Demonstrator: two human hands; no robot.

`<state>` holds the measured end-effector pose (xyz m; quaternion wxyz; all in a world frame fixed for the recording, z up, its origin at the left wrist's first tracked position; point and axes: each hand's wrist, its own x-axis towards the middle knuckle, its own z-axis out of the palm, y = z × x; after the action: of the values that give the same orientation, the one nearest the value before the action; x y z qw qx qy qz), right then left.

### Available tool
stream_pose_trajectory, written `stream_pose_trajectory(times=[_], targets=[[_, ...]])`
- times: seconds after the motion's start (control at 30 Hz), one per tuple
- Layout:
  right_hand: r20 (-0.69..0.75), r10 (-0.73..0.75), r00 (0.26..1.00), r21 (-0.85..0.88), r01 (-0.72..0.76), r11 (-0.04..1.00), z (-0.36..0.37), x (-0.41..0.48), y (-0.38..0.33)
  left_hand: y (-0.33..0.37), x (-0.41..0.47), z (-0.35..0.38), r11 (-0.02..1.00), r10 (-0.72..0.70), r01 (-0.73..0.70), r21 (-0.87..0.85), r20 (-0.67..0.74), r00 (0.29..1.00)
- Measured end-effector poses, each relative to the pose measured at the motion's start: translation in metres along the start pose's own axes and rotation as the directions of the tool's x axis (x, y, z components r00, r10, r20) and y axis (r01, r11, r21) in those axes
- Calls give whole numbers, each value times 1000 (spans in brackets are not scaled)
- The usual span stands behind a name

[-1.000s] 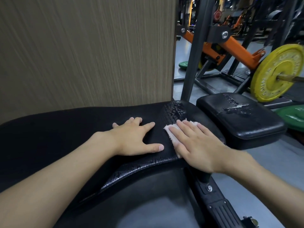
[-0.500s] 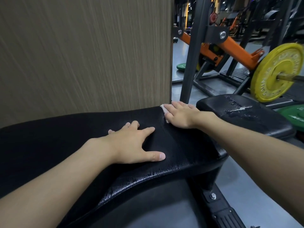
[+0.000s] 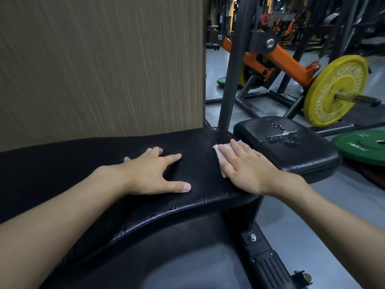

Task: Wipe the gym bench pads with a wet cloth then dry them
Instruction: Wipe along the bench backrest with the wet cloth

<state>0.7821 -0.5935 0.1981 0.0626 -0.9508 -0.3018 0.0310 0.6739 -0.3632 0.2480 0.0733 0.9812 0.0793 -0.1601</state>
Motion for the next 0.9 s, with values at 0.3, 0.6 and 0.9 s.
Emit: stream_pose_trajectory(times=[0.3, 0.6, 0.9], targets=[[0, -16, 1000, -21, 16, 1000, -3, -2, -1, 3, -1, 0, 1000, -6, 6, -24, 2, 1000], [-20, 2, 1000, -15, -3, 1000, -4, 69, -12, -3, 4, 10, 996, -5, 3, -86, -23, 1000], [56, 211, 976, 29, -212, 977, -12, 115, -30, -43, 4, 17, 964, 161, -198, -180, -201, 966]])
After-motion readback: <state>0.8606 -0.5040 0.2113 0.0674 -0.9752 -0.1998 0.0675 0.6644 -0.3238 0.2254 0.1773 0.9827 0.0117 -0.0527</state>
